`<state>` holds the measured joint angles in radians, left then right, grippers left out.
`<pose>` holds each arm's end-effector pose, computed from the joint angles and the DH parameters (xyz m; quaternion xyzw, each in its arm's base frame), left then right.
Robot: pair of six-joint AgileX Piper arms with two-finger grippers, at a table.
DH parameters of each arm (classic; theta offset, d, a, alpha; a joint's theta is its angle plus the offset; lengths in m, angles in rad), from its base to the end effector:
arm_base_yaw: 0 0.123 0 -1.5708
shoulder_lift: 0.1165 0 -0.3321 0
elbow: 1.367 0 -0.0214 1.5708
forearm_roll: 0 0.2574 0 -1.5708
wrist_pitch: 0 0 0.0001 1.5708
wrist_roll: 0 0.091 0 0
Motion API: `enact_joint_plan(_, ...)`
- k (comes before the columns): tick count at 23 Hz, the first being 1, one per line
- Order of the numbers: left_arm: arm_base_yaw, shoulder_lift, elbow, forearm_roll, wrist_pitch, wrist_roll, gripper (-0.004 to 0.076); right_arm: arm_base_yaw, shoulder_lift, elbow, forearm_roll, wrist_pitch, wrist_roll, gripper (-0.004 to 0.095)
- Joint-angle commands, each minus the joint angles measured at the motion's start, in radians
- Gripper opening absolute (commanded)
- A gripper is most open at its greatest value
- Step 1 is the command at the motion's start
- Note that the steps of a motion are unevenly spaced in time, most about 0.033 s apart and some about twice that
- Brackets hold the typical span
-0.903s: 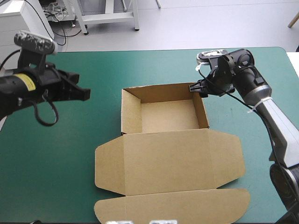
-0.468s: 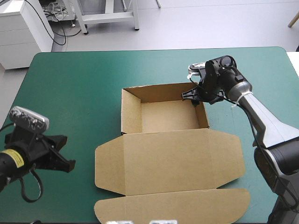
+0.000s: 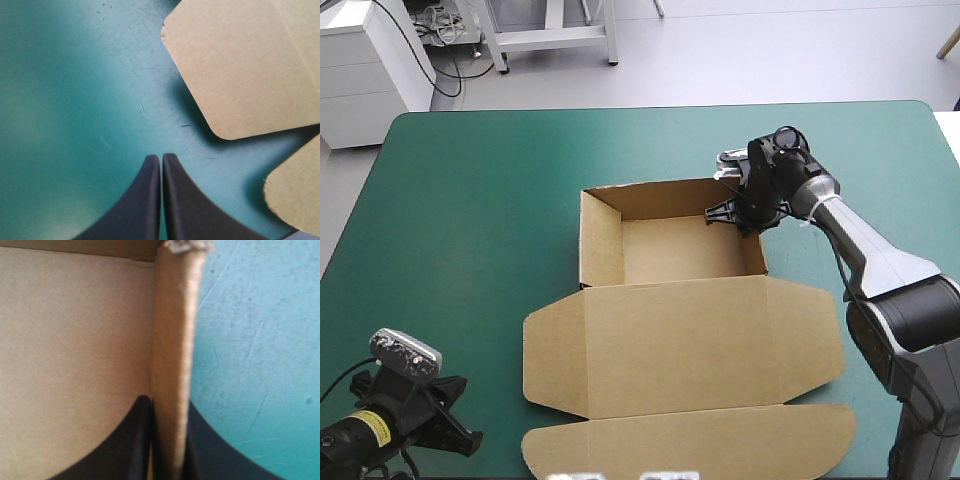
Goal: Fold the box
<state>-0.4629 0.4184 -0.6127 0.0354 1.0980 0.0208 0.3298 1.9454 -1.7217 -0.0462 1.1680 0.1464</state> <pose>0.0172 -0.0054 0.3180 0.2243 0.9021 -0.0636 0.3632 0.4160 0.1383 0.3143 -0.0969 0.9862 0.0097 0.1343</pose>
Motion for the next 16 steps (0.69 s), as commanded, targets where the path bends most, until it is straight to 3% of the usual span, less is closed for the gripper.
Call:
enact_joint_plan(1, -0.004, -0.022, 0.004, -0.006, -0.077, -0.003, -0.0008, -0.006, -0.053, -0.022, -0.031, -0.014, -0.009, -0.0016)
enact_joint_plan(9, -0.004, -0.041, 0.067, -0.006, -0.091, -0.003, -0.0008, -0.035, -0.06, -0.044, -0.031, 0.001, -0.009, -0.002)
enact_joint_plan(13, -0.004, -0.041, 0.095, -0.021, -0.087, -0.001, -0.0008, -0.191, -0.108, -0.079, -0.04, 0.001, -0.056, -0.002)
enact_joint_plan(16, -0.004, -0.041, 0.095, -0.023, -0.087, -0.001, -0.0008, -0.403, -0.139, -0.079, -0.045, 0.001, -0.101, -0.002)
